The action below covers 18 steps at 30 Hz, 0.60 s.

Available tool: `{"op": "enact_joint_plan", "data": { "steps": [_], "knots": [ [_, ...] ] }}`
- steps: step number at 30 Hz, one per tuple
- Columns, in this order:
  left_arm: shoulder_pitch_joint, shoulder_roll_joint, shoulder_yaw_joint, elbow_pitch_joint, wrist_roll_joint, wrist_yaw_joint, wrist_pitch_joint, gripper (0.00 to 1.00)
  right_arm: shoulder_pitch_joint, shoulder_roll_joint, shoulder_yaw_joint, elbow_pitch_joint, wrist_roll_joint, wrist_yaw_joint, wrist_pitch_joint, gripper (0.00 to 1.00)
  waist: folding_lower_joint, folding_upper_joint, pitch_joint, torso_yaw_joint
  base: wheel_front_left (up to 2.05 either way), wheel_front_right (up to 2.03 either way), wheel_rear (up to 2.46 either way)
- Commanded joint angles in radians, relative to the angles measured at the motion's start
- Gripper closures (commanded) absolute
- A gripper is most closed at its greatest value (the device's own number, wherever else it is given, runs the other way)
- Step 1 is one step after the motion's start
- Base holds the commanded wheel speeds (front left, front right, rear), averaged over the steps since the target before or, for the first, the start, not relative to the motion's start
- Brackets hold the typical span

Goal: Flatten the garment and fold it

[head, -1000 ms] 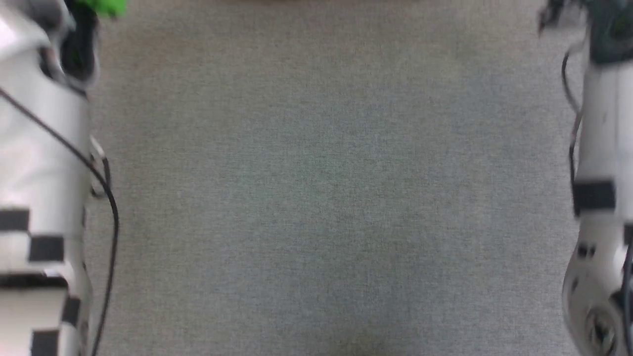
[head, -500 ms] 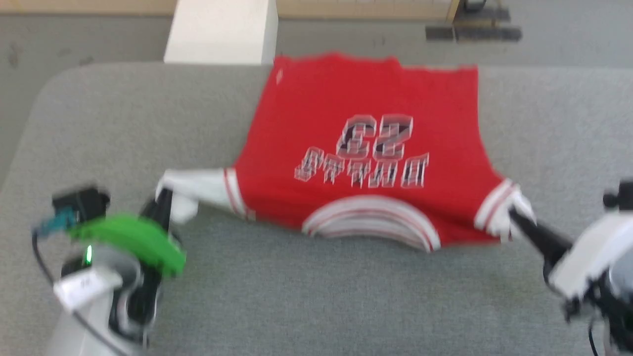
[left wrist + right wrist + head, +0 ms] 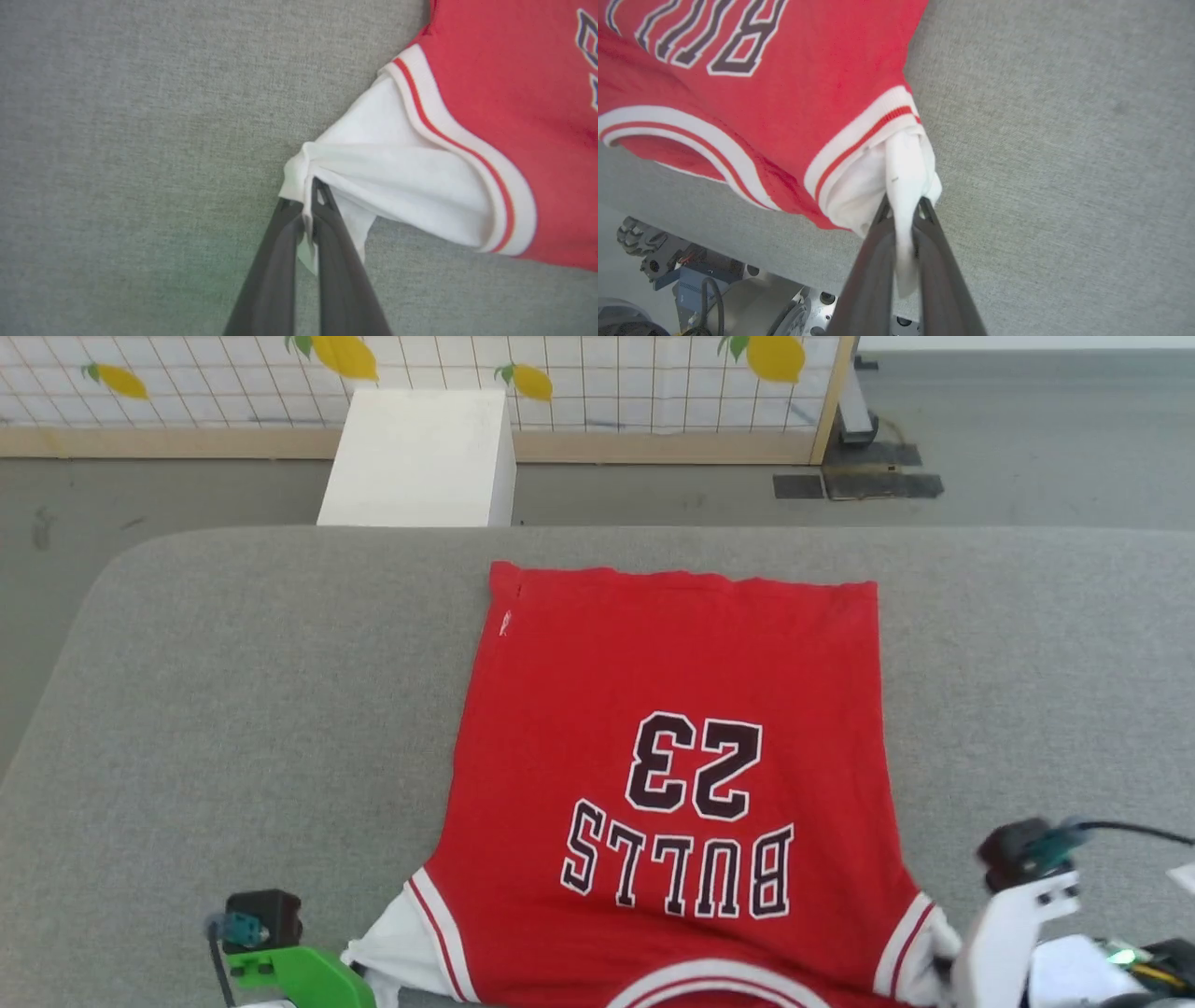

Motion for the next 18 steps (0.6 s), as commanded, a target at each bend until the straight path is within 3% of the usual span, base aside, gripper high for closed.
{"op": "enact_joint_plan", "data": {
  "steps": [1,5,6,7,8,18],
  "knots": [
    [-0.019,-0.006,-0.003,0.015,-0.001,-0.007,0.0,1.0,-0.014,-0.006,0.021,0.026,-0.02,-0.002,-0.005,1.0,0.0001,0.0,0.011,-0.001,0.0,0.0,0.0],
    [-0.04,-0.027,-0.006,0.052,-0.014,-0.023,-0.023,1.0,-0.033,-0.002,0.065,0.131,-0.051,-0.002,-0.056,1.0,0.0001,0.0,0.017,-0.004,0.0,0.0,0.0],
    [-0.043,-0.033,-0.004,0.056,-0.019,-0.026,-0.032,1.0,-0.037,0.001,0.069,0.152,-0.056,-0.002,-0.071,0.67,0.0001,0.0,0.018,-0.004,0.0,0.0,0.0],
    [-0.045,-0.035,-0.001,0.059,-0.02,-0.028,-0.04,1.0,-0.041,0.003,0.07,0.162,-0.059,-0.002,-0.089,0.55,0.0001,0.0,0.018,-0.004,0.0,0.0,0.0],
    [-0.046,-0.04,0.004,0.06,-0.027,-0.03,-0.049,1.0,-0.045,0.008,0.063,0.171,-0.058,-0.002,-0.113,0.0,0.0001,0.0,0.017,-0.005,0.0,0.0,0.0],
    [-0.008,-0.04,0.031,-0.02,-0.044,-0.015,-0.085,1.0,-0.11,0.096,-0.126,0.015,0.062,-0.002,-0.22,0.0,0.0001,0.0,0.005,-0.019,0.0,0.0,0.0]
  ]
}}
